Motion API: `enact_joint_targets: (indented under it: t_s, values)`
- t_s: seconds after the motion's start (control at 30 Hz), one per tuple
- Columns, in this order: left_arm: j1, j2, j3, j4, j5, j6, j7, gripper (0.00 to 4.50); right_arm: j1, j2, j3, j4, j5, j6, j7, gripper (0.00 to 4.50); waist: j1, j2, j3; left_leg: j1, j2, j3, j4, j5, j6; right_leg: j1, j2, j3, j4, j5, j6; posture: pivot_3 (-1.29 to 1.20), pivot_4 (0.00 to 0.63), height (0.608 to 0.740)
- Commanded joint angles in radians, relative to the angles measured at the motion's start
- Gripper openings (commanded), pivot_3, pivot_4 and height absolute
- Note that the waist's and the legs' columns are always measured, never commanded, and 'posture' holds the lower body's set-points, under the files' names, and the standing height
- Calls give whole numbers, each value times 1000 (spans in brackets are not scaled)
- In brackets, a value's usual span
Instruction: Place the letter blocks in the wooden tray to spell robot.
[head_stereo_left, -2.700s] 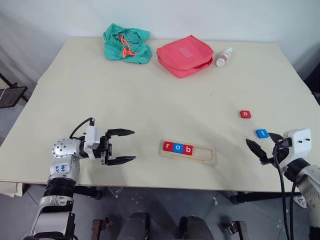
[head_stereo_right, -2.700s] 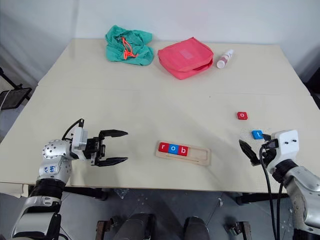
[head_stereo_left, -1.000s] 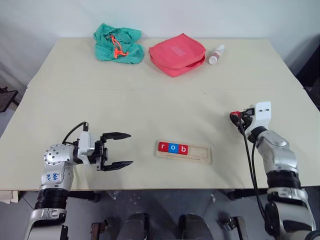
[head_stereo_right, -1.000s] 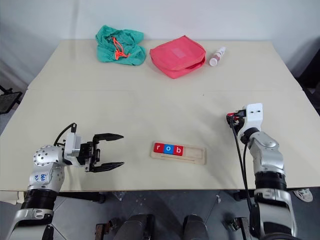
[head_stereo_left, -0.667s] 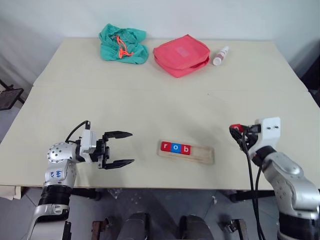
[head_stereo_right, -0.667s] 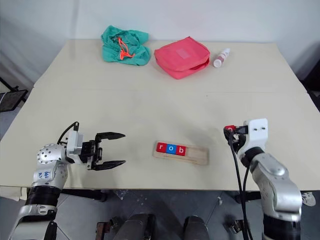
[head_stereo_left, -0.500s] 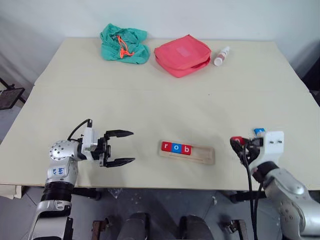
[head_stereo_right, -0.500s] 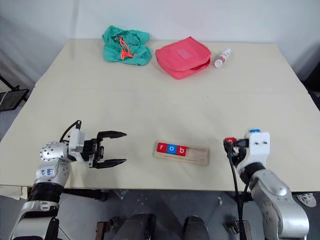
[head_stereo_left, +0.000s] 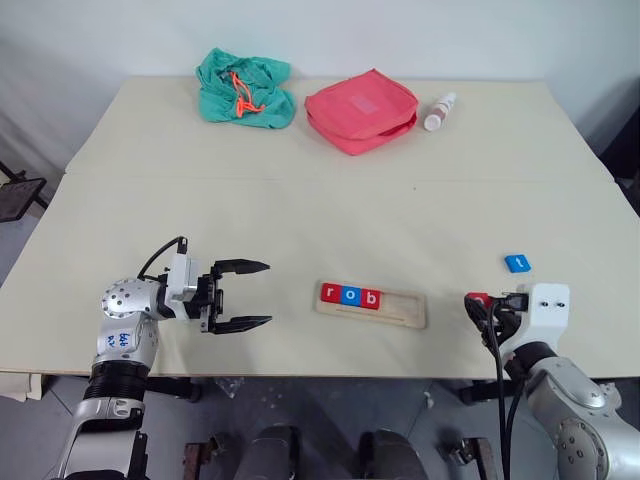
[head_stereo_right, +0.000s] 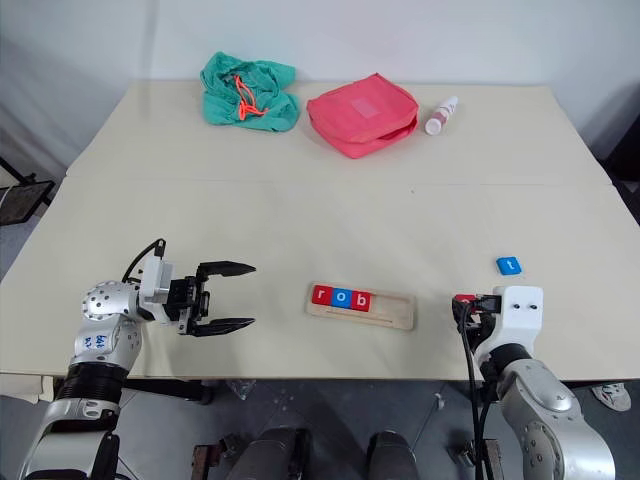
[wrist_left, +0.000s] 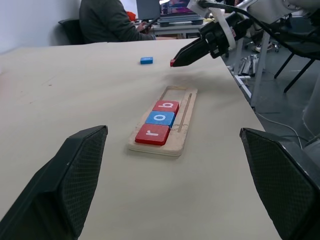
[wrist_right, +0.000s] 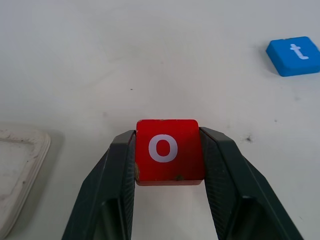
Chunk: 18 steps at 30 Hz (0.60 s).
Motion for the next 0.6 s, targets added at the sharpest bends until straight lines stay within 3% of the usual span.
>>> enact_joint_targets:
  t_s: [0.03, 0.27, 0.5, 0.6]
  values:
    - [3, 8, 10, -32, -6, -2, 9, 4500, -3, -12, -21, -4, 2, -30, 10, 2208, -1, 0, 0, 0, 0, 0, 0, 0, 0, 0, 0, 0, 0, 0, 0, 0, 150, 740]
    - [9, 14, 14, -36, -8, -1, 16, 4500, 26, -11, -25, -15, -2, -63, 18, 4474, -1, 0, 0, 0, 0, 0, 0, 0, 0, 0, 0, 0, 0, 0, 0, 0, 150, 740]
    - [3, 9, 10, -30, -7, -1, 18, 4500, 64, -132, -74, -14, 36, -98, 165, 4474, -1, 0, 0, 0, 0, 1, 0, 0, 0, 0, 0, 0, 0, 0, 0, 0, 150, 740]
    - [-4, 3, 7, -24, -5, -4, 21, 4500, 76, -266, -105, 31, 66, -110, 323, 4474, -1, 0, 0, 0, 0, 1, 0, 0, 0, 0, 0, 0, 0, 0, 0, 0, 150, 740]
